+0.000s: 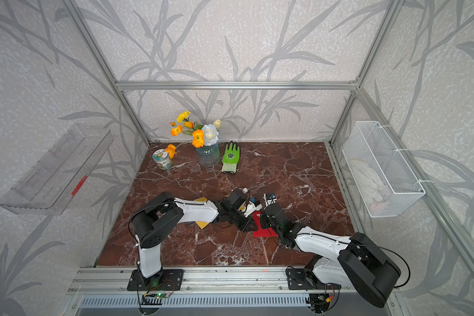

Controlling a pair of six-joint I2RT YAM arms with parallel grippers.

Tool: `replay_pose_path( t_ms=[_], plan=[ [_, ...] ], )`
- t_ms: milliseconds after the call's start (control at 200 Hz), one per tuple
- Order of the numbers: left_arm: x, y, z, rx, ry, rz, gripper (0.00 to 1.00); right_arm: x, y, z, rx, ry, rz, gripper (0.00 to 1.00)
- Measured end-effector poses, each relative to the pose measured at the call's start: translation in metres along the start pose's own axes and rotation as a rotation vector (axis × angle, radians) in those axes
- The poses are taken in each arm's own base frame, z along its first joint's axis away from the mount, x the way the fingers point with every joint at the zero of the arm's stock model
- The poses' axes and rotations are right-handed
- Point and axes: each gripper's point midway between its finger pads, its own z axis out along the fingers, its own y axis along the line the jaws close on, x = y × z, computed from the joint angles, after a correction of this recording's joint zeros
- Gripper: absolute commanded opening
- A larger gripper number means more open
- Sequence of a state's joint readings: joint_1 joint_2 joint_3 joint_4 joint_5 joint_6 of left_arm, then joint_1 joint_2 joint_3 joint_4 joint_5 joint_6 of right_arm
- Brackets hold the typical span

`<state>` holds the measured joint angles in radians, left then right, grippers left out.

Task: Seal the envelope with a glue stick
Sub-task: Apply the envelope at the center of the board.

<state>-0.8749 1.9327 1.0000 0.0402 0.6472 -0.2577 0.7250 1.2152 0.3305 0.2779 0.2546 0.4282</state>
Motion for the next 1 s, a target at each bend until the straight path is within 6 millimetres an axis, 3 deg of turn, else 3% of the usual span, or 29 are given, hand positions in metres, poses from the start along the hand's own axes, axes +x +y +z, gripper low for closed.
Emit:
replay_pose_path(
  t_ms=[725,1000],
  plan=[
    [-0.003,0.003,-0.001,-0.004,-0.012,-0.030,0.00,0.003,-0.029,-0.010,0.178,0.036,0.103,0.00],
    [-0.004,0.005,-0.002,-0.006,-0.017,-0.050,0.00,0.003,-0.031,-0.024,0.172,0.053,0.094,0.00]
  ],
)
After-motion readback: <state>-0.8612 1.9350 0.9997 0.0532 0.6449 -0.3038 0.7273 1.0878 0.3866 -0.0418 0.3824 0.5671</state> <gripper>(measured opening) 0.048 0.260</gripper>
